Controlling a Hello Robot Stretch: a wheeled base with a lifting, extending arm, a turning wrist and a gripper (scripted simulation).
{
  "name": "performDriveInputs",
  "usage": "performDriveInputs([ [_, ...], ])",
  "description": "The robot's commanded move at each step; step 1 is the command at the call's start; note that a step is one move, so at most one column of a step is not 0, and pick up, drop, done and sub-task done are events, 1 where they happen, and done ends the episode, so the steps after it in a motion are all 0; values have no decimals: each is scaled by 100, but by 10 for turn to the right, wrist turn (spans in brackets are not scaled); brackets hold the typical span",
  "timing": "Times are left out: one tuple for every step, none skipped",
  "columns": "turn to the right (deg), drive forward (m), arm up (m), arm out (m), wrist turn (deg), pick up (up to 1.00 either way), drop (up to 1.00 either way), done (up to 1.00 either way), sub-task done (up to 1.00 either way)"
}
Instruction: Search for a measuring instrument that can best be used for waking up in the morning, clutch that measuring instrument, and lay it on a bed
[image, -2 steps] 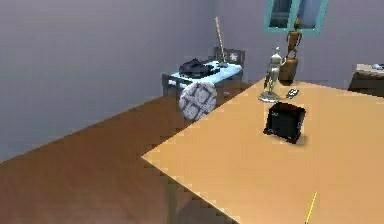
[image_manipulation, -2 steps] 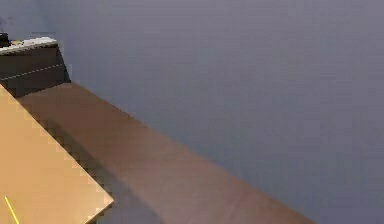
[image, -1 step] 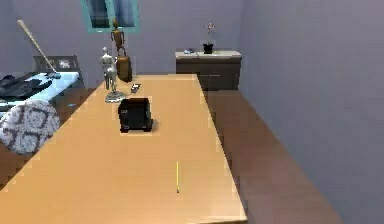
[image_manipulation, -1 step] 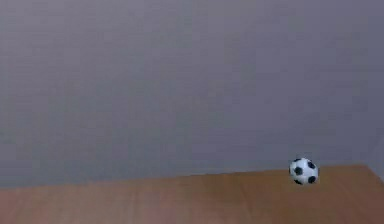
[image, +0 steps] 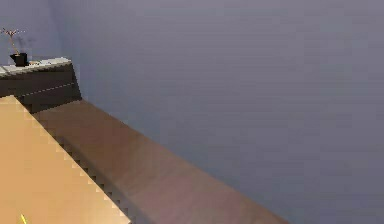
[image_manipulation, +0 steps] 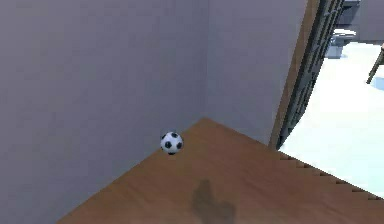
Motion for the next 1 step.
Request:
performDriveInputs([
  [60,0,0,0,0,0,0,0,0],
])
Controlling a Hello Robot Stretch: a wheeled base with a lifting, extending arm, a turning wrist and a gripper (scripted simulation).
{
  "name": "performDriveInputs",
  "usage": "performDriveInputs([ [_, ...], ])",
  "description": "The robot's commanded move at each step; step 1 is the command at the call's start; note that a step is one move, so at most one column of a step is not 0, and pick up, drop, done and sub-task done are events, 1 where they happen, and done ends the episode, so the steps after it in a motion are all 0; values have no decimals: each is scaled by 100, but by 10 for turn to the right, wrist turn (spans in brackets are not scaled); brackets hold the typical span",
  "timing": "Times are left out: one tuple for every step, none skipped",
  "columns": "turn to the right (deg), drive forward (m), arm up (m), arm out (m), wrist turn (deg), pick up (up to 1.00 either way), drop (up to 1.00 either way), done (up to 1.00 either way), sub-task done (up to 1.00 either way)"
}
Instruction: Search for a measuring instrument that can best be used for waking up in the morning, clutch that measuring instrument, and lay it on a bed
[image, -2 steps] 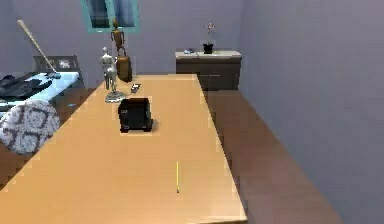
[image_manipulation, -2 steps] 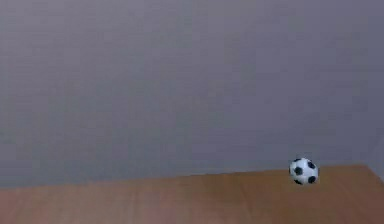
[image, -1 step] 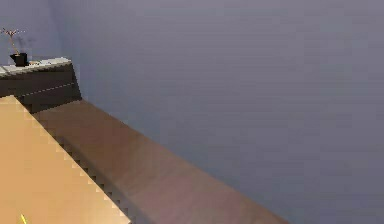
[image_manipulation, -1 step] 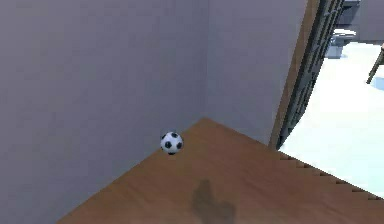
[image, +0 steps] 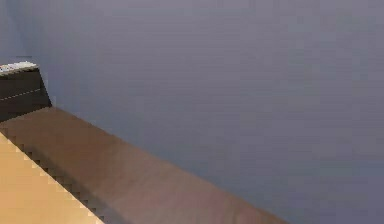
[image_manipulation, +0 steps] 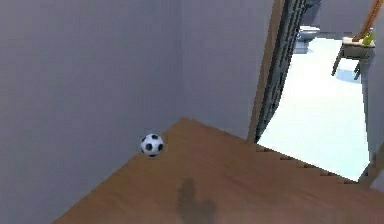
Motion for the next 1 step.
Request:
performDriveInputs([
  [0,40,0,0,0,0,0,0,0],
])
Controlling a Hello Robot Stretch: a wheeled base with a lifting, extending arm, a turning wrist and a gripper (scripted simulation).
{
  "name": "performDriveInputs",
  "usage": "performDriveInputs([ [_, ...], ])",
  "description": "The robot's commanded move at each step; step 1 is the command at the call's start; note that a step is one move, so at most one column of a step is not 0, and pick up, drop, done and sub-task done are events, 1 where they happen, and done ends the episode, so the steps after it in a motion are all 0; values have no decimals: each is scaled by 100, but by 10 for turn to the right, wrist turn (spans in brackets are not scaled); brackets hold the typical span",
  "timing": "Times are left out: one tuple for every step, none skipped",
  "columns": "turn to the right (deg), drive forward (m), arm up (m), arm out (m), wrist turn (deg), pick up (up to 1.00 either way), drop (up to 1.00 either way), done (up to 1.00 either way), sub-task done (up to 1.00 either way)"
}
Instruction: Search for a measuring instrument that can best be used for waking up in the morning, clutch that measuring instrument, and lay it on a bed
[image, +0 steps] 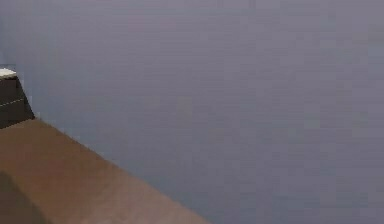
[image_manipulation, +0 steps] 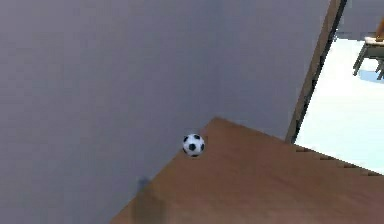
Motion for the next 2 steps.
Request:
performDriveInputs([
  [-60,0,0,0,0,0,0,0,0],
  [0,20,0,0,0,0,0,0,0],
])
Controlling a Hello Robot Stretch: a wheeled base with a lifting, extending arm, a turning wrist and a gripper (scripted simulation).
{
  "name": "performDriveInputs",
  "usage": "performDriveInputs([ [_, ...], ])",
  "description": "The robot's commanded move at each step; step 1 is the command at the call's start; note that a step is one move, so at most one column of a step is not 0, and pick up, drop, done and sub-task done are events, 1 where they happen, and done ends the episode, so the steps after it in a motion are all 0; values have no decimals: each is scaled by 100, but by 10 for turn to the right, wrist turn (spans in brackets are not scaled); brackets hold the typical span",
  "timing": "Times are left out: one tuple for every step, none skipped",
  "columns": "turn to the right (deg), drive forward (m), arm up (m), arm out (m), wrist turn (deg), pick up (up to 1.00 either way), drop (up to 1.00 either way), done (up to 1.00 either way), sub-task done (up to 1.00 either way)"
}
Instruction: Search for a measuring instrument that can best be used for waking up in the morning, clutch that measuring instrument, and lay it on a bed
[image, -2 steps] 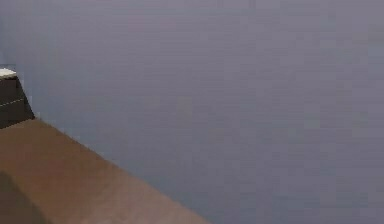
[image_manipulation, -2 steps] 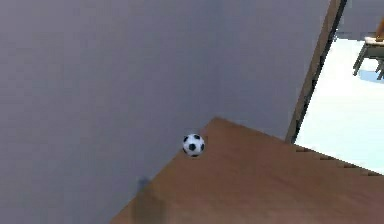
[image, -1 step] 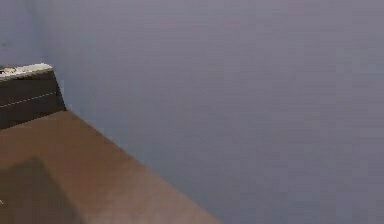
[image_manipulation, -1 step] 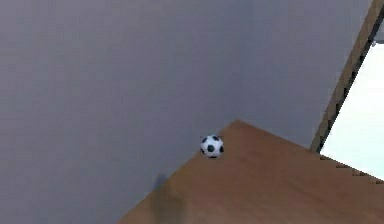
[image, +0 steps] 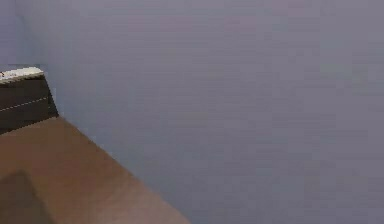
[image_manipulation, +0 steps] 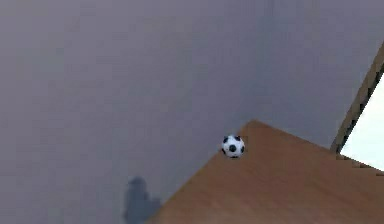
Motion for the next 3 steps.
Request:
performDriveInputs([
  [-450,0,0,0,0,0,0,0,0],
  [0,85,0,0,0,0,0,0,0],
  [-420,0,0,0,0,0,0,0,0],
])
